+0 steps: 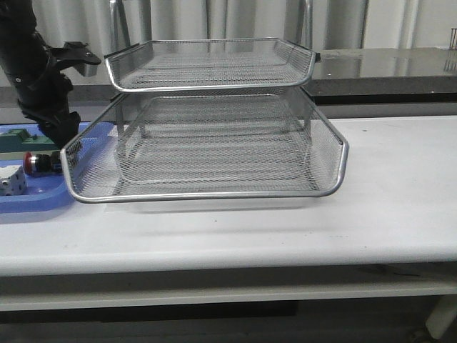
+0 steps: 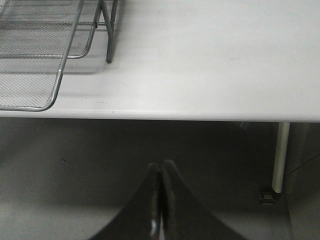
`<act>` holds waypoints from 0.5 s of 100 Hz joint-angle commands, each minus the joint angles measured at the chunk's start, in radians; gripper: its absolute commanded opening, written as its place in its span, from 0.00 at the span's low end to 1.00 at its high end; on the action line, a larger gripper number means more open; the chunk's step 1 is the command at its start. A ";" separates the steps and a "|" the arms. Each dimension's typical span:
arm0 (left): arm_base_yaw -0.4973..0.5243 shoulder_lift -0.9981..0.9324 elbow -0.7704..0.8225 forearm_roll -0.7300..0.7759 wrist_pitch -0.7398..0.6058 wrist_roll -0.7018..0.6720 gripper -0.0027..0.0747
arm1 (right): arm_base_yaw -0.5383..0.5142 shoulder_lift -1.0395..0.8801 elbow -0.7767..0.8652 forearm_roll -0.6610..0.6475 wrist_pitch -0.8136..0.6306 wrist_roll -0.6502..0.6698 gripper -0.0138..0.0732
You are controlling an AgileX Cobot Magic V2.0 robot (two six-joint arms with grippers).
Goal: Place button on rack with both arms
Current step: 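Reach the left gripper into the blue tray and grasp the red button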
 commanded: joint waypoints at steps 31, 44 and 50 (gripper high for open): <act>0.011 -0.039 -0.043 0.038 -0.038 0.009 0.64 | 0.000 0.004 -0.030 -0.013 -0.059 0.001 0.08; 0.023 -0.030 -0.043 0.033 -0.037 0.026 0.64 | 0.000 0.004 -0.030 -0.013 -0.059 0.001 0.08; 0.026 -0.023 -0.043 0.033 -0.037 0.028 0.64 | 0.000 0.004 -0.030 -0.013 -0.059 0.001 0.08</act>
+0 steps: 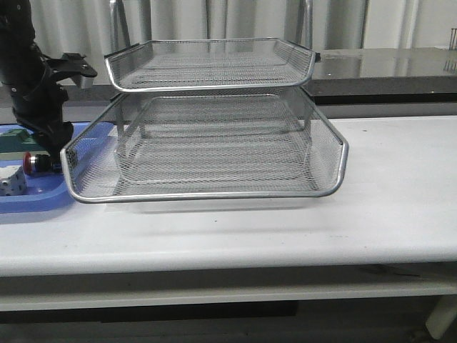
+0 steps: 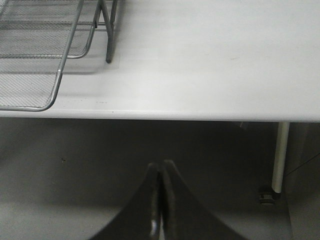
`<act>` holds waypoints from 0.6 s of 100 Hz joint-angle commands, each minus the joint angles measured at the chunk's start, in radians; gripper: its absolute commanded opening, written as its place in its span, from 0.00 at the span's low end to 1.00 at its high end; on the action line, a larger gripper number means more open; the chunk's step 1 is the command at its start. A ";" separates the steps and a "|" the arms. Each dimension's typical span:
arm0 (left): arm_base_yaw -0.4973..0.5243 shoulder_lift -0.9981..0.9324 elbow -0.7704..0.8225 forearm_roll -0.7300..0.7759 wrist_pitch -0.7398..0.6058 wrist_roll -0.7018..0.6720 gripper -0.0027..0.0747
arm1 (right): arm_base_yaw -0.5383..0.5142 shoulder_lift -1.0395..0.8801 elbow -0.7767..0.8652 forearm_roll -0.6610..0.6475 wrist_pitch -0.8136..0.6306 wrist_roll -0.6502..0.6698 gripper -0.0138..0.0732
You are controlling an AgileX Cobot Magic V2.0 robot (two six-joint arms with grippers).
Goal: Place button on rack with both arms
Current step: 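Reach the left gripper into the blue tray and grasp the red button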
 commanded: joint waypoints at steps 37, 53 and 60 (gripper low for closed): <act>0.012 0.002 -0.032 -0.023 -0.039 0.004 0.64 | 0.000 0.004 -0.030 -0.013 -0.059 0.001 0.08; 0.012 0.005 -0.032 -0.023 -0.037 0.004 0.63 | 0.000 0.004 -0.030 -0.013 -0.059 0.001 0.08; 0.012 0.005 -0.032 -0.023 -0.036 0.004 0.60 | 0.000 0.004 -0.030 -0.013 -0.059 0.001 0.08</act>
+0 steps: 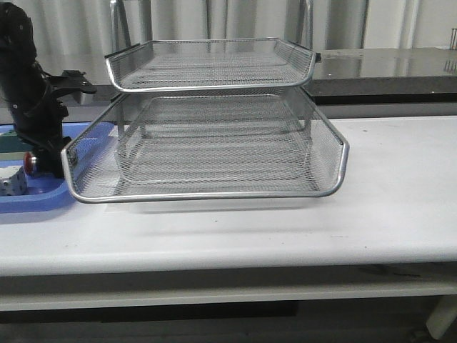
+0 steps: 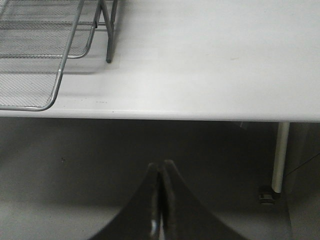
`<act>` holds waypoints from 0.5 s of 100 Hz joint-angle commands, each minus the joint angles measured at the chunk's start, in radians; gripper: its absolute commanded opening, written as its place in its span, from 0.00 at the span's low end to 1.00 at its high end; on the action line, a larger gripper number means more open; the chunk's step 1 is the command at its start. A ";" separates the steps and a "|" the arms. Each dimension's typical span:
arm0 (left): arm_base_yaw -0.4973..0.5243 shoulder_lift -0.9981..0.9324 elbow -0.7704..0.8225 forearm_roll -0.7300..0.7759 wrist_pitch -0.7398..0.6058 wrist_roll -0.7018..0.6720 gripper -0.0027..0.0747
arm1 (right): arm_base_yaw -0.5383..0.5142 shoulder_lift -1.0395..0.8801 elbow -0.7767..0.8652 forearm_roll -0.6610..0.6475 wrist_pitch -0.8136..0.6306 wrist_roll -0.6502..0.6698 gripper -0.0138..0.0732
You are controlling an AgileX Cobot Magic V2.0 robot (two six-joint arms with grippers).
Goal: Place button on rack with both arms
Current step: 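Reach the left gripper into the blue tray and grasp the red button, then lift the red button with the left gripper toward the rack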
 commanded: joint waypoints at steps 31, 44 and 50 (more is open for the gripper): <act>0.002 -0.050 -0.022 -0.008 0.027 -0.002 0.08 | 0.000 0.004 -0.030 -0.013 -0.059 0.001 0.08; 0.002 -0.054 -0.044 -0.007 0.066 -0.002 0.01 | 0.000 0.004 -0.030 -0.013 -0.059 0.001 0.08; 0.002 -0.054 -0.069 -0.007 0.096 -0.008 0.01 | 0.000 0.004 -0.030 -0.013 -0.059 0.001 0.08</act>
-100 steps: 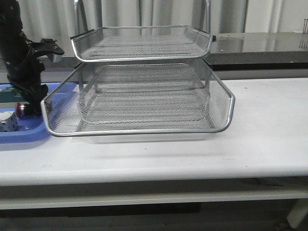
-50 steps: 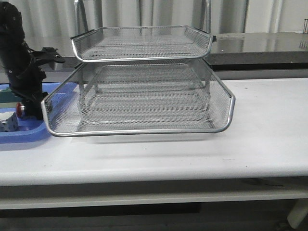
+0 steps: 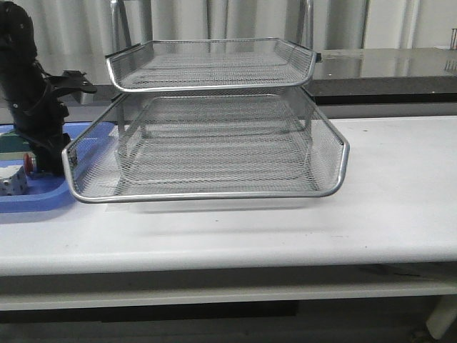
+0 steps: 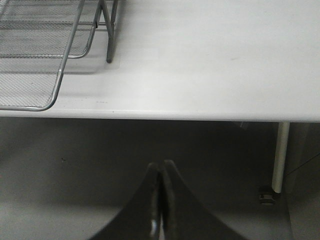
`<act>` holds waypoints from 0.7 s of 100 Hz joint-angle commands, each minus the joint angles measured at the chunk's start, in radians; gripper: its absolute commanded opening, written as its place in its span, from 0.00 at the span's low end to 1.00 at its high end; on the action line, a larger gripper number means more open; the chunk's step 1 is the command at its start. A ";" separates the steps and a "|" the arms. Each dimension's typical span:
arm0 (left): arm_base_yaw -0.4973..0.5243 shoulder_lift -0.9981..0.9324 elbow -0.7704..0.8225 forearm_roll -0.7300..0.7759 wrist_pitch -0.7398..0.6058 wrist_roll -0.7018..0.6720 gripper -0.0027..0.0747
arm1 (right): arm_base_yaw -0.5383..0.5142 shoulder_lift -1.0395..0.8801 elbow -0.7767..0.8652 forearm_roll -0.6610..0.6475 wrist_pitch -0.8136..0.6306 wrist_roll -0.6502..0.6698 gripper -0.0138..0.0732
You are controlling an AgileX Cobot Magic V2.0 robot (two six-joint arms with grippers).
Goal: Place button on rack with both arms
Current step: 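Lift the red button with the left gripper toward the rack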
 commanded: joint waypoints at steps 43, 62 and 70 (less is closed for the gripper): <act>0.027 -0.085 -0.363 -0.050 0.352 -0.090 0.01 | 0.000 0.004 -0.030 -0.012 -0.059 0.001 0.08; 0.042 -0.180 -0.370 -0.068 0.352 -0.124 0.01 | 0.000 0.004 -0.030 -0.012 -0.059 0.001 0.08; 0.044 -0.227 -0.370 -0.089 0.352 -0.126 0.01 | 0.000 0.004 -0.030 -0.012 -0.059 0.001 0.08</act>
